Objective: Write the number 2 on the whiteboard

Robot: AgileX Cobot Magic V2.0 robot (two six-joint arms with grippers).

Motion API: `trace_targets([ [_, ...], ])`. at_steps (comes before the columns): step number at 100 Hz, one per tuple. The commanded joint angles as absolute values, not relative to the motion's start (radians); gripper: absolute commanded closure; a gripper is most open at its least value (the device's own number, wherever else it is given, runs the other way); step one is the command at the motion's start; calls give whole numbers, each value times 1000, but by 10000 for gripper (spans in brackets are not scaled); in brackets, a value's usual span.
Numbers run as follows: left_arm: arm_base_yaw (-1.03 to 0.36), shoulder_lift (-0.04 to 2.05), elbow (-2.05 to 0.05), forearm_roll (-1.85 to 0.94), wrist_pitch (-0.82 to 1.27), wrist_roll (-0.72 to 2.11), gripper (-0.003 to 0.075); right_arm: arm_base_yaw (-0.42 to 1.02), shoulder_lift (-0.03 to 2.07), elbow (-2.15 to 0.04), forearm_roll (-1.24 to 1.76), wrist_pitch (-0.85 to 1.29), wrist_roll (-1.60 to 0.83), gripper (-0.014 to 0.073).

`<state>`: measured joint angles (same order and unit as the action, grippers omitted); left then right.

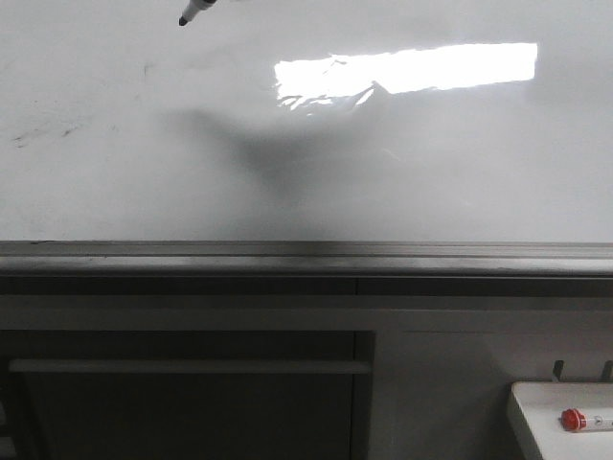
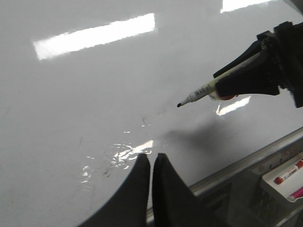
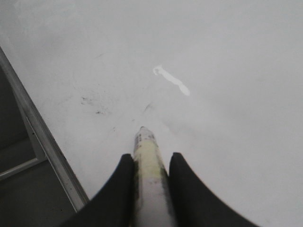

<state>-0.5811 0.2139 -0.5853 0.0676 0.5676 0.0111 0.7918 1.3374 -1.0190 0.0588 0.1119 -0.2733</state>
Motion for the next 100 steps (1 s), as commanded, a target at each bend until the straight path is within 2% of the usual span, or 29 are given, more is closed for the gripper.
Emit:
trace_targets([
  [1,-580,225,-609,33,491,0,741,784,1331,-1069,26,47,-281,672],
  [100,-580,225,-609,19,489,0,741,663,1383,-1080,-7,88,-281,672],
])
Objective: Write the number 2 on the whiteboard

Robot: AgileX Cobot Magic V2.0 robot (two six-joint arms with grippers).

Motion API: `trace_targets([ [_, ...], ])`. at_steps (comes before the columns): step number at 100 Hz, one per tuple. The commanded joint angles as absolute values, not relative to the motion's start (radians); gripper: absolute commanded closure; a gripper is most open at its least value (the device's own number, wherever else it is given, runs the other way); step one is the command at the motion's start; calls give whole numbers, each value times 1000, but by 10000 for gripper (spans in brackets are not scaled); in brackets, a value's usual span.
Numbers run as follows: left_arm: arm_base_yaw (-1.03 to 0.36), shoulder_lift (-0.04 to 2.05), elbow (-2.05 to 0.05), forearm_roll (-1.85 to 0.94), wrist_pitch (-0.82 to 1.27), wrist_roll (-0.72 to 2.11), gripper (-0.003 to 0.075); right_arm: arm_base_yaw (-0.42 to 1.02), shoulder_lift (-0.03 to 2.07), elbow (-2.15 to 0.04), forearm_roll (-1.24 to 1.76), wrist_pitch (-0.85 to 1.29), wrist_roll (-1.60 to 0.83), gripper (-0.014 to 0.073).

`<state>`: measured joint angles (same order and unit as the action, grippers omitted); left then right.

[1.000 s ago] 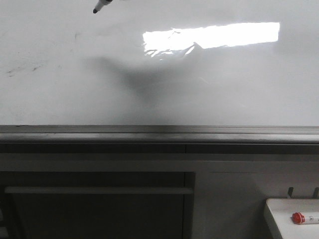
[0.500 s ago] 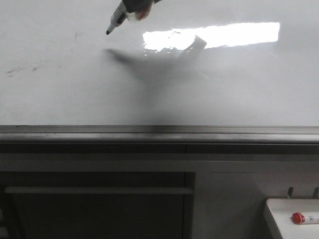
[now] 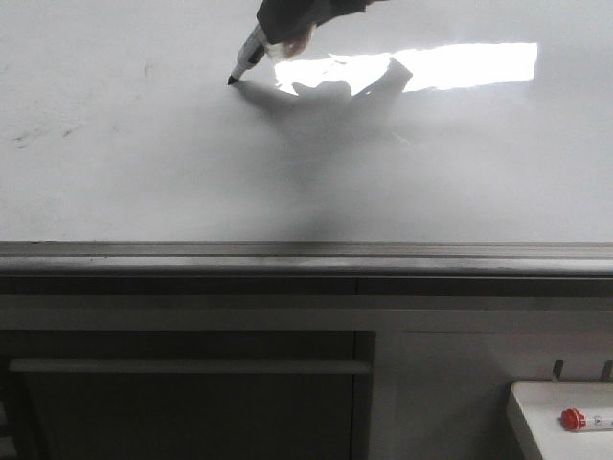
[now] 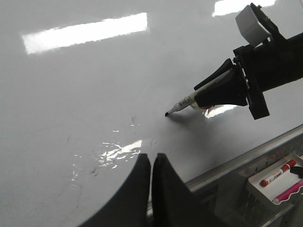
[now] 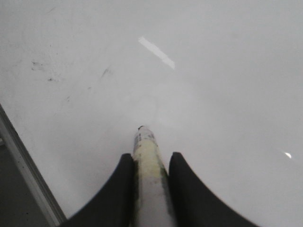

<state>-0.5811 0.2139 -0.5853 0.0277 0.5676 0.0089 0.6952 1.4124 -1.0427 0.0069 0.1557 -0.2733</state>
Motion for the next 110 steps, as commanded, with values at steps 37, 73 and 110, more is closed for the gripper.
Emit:
trace_targets([
  [37,-580,225,-609,19,481,0,741,553,1373,-1149,-35,210,-281,672],
  [73,-580,225,-609,19,461,0,741,482,1281,-1132,-63,431,-279,654],
  [110,-580,225,-609,19,460,0,741,622,1288,-951,90,251,-279,654],
])
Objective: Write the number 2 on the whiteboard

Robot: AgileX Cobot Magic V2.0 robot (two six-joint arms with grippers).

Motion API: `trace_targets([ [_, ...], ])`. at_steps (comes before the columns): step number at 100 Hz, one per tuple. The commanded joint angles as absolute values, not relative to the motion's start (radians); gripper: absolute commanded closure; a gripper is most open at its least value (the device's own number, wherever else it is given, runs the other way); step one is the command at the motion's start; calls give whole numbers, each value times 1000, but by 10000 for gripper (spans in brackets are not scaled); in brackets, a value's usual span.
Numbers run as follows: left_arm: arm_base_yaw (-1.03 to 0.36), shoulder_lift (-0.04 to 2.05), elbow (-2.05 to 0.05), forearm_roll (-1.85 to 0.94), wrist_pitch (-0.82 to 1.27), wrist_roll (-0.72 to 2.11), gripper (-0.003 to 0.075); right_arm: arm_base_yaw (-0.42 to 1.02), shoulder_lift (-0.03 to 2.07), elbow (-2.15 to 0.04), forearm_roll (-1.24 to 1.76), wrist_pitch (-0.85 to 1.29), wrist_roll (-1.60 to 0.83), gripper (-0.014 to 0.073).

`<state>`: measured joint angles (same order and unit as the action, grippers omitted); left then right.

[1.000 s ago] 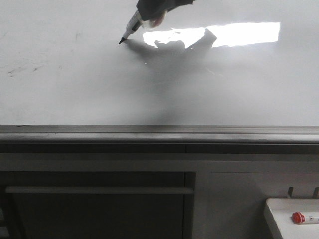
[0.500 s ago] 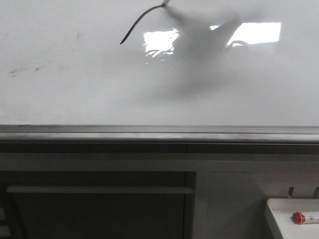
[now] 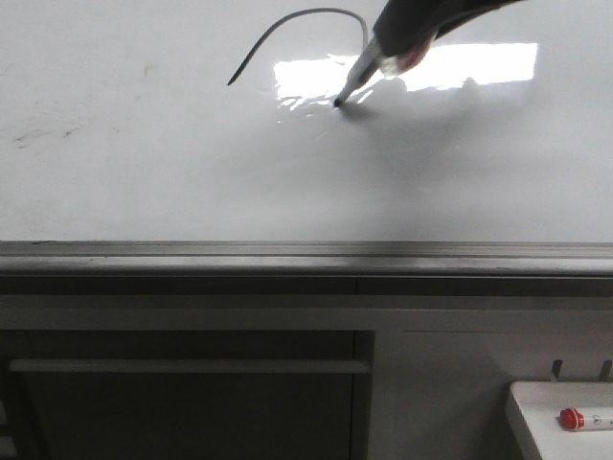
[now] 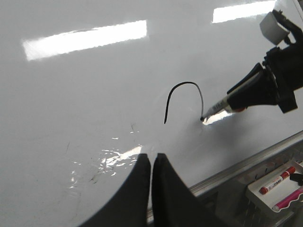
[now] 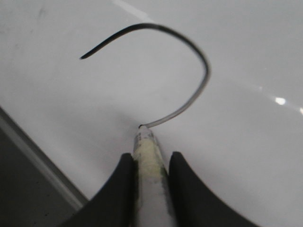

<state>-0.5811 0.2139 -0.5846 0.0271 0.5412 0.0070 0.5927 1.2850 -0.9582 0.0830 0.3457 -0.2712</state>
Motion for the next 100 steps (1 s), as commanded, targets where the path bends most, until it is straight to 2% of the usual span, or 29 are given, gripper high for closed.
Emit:
trace_targets([
  [1,-580,225,-609,19,460,0,741,630,1289,-950,90,248,-279,654],
  [20,-580,225,-609,19,453,0,741,680,1360,-949,124,205,-279,654],
  [51,-580,225,-609,19,425,0,741,665,1372,-949,119,265,-279,654],
  [77,-580,225,-609,19,425,0,741,571,1299,-940,107,373,-279,654],
  [100,-580,225,-609,19,425,0,741,428,1168,-891,71,451,-279,654],
])
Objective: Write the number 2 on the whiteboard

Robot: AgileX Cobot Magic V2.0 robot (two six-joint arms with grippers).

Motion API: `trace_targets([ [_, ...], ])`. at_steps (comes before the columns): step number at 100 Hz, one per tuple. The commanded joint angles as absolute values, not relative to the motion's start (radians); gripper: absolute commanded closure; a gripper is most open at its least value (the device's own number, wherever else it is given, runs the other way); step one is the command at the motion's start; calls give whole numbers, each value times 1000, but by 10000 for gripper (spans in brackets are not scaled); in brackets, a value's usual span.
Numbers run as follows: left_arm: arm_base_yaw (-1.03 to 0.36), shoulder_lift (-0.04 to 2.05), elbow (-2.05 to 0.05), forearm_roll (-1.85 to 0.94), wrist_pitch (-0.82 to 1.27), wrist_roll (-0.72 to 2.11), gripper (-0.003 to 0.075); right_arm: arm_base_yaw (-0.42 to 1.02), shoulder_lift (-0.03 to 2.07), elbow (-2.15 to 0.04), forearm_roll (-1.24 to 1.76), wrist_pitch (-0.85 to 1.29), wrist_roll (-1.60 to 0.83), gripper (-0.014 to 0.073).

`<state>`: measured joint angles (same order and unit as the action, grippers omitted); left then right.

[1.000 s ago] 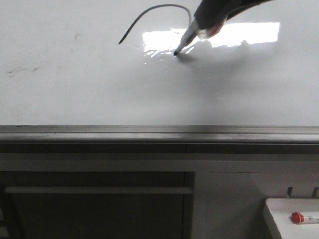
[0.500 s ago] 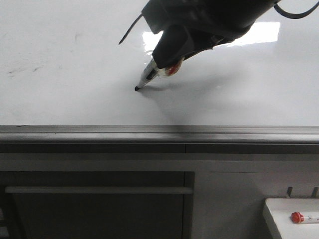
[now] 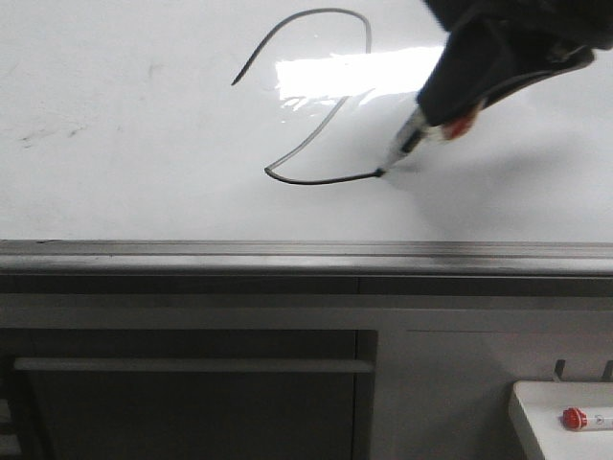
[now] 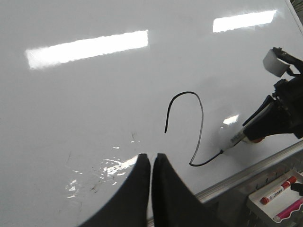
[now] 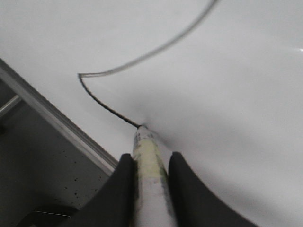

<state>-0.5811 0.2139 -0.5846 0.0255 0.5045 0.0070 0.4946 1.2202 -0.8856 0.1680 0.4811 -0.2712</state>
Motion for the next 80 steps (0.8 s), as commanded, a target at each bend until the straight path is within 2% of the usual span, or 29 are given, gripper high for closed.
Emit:
trace_targets([
  [1,-580,225,-609,19,425,0,741,419,1161,-888,71,453,-279,654],
  [18,-580,225,-609,19,425,0,741,335,1107,-858,64,447,-279,654],
  [49,-580,225,-609,19,423,0,741,340,1079,-871,114,449,-279,656],
  [63,-580,225,-609,14,416,0,741,405,993,-907,130,505,-279,672],
  [80,-580,228,-611,-57,432,5,741,571,865,-978,175,610,-279,672],
])
